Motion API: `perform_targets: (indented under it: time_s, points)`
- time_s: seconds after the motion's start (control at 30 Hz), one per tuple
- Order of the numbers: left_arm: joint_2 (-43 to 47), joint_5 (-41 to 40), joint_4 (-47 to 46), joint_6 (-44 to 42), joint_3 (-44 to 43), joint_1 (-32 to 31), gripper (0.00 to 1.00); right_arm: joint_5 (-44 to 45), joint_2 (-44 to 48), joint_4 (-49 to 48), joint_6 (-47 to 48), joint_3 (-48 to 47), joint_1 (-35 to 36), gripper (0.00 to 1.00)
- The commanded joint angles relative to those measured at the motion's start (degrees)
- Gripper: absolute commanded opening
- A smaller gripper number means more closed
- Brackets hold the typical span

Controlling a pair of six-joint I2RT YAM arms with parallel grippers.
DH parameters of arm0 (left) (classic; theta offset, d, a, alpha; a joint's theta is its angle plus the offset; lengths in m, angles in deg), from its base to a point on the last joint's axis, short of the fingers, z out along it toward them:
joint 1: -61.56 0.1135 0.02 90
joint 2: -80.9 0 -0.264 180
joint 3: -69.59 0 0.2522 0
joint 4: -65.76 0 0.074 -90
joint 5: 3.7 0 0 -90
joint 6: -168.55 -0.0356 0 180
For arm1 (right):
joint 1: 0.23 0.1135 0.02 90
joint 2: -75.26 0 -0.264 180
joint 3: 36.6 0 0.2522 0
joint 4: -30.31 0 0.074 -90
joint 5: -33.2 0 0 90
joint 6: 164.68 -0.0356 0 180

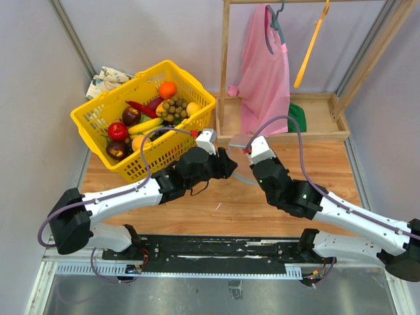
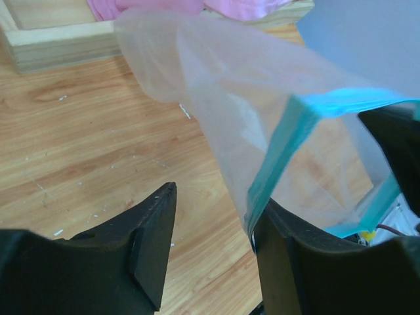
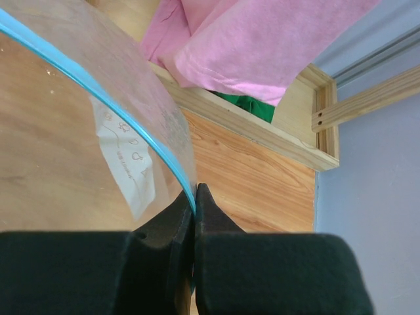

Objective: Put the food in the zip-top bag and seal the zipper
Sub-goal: Open the zipper of the food storage bag, then pick up the fake vegetable from the bin.

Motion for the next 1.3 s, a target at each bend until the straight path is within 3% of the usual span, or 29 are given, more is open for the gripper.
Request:
perform_targets:
  time_s: [0.0, 0.17, 0.37, 0.6, 0.8, 1.03, 1.27]
  points:
    - [3.41, 1.1, -1.75, -2.52, -0.8, 0.57, 0.56, -0.9, -1.93, 0.45, -0.04, -0.79, 0.05, 0.01]
    - [7.97, 0.83, 0.06, -4.74, -1.92, 0.66, 0.73, -1.82, -3.88, 0.72, -0.12, -2.02, 0.05, 0.01]
    - [12.67, -4.82, 8.43, -10.69, -6.83, 2.87, 0.81, -4.24, -5.92, 1.84, -2.1, -2.93, -0.04, 0.01]
    - [11.51, -4.01, 24.11, -18.22, -18.61, 13.69, 0.84, -4.71, -8.39, 3.82, -3.4, -4.07, -0.04, 0.01]
    - [9.21, -1.72, 29.88, -20.87, -24.68, 26.06, 0.88, -4.83, -9.72, 3.88, -3.18, -4.92, -0.04, 0.01]
    - [3.47, 1.62, 28.37, -17.16, -24.75, 41.45, 0.89, -4.95, -10.43, 3.15, -2.14, -4.94, -0.21, 0.01]
    - [-4.13, -1.77, 17.19, -12.01, -22.1, 51.26, 0.88, -6.39, -10.2, 2.12, -1.41, -4.47, -0.55, 0.01]
